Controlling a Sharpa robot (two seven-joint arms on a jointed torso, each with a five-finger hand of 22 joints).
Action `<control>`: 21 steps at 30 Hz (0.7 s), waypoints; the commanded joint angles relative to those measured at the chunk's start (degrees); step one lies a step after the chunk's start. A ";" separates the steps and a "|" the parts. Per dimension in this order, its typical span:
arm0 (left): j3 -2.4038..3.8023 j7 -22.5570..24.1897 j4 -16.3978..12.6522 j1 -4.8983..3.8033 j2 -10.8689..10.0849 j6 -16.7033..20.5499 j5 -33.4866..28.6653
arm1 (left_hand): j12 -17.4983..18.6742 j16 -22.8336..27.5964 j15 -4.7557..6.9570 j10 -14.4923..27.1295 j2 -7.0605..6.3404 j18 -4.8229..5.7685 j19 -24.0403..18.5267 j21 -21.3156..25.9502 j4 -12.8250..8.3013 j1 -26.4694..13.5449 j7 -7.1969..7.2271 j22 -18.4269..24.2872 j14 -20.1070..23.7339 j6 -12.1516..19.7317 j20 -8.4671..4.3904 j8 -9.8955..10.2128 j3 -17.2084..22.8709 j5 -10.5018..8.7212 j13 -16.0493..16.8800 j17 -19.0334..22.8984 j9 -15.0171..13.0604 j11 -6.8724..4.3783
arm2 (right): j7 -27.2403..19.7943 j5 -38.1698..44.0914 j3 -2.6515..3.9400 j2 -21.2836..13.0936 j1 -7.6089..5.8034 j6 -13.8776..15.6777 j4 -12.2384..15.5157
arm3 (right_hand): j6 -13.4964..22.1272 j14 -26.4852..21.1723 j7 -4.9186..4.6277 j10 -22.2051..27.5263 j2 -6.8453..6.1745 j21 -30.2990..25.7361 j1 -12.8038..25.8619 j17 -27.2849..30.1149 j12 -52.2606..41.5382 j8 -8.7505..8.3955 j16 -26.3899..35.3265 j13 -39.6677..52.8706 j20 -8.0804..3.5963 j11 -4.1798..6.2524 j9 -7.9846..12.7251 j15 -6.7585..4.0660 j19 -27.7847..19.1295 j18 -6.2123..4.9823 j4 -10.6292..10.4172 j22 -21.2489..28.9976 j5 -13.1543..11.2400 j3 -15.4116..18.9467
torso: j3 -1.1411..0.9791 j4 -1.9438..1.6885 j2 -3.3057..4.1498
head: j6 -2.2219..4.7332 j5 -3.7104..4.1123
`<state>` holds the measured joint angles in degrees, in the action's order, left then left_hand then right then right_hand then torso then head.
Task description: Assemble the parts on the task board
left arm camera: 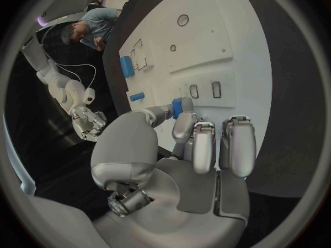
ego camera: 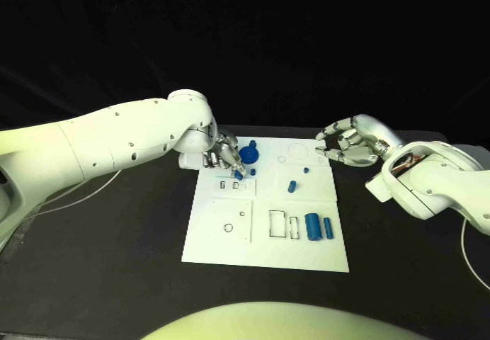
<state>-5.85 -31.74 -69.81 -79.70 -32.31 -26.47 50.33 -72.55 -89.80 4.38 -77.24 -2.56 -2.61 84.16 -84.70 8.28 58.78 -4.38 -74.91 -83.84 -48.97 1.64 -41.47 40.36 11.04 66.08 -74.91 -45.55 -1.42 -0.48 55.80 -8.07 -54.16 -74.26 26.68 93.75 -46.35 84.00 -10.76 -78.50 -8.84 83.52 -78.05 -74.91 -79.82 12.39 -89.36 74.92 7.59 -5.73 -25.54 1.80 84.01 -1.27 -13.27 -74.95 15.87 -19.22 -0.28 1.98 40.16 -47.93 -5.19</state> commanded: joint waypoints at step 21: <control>-0.95 0.27 -5.36 0.48 -2.58 5.73 8.68 | -0.87 -0.20 0.50 -0.99 -0.27 0.43 1.22 -0.60 -10.93 -2.37 1.93 -5.44 -6.16 -2.32 -0.33 -0.96 11.55 0.78 0.62 -15.09 -0.70 -0.24 | -0.17 0.71 -0.03 -0.02 0.04 -0.58 0.00 | 0.23 5.35 0.23 0.03 -0.26 -0.24 0.38 -12.68 0.14 0.43 0.37 3.64 -0.48 0.12 0.10 -0.57 2.19 -0.54 -0.34 -9.78 -0.19 -0.23 | 0.02 -0.09 0.00 | -0.11 -0.01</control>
<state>-6.75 -31.77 -74.53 -79.38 -34.67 -23.21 55.11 -73.22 -89.80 4.60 -77.85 -2.88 -2.62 84.15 -84.98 8.21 57.11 -4.37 -74.91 -84.06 -48.98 1.64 -42.21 40.90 11.68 66.78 -74.91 -46.17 -1.62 -0.47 55.81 -8.09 -54.19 -74.26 26.68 93.71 -46.35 83.82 -10.76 -78.50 -8.84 83.52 -78.05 -74.95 -79.82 12.63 -89.36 74.91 7.59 -5.73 -25.49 1.62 84.01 -1.27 -13.42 -74.94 15.87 -19.38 -0.25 1.92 40.18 -48.05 -5.15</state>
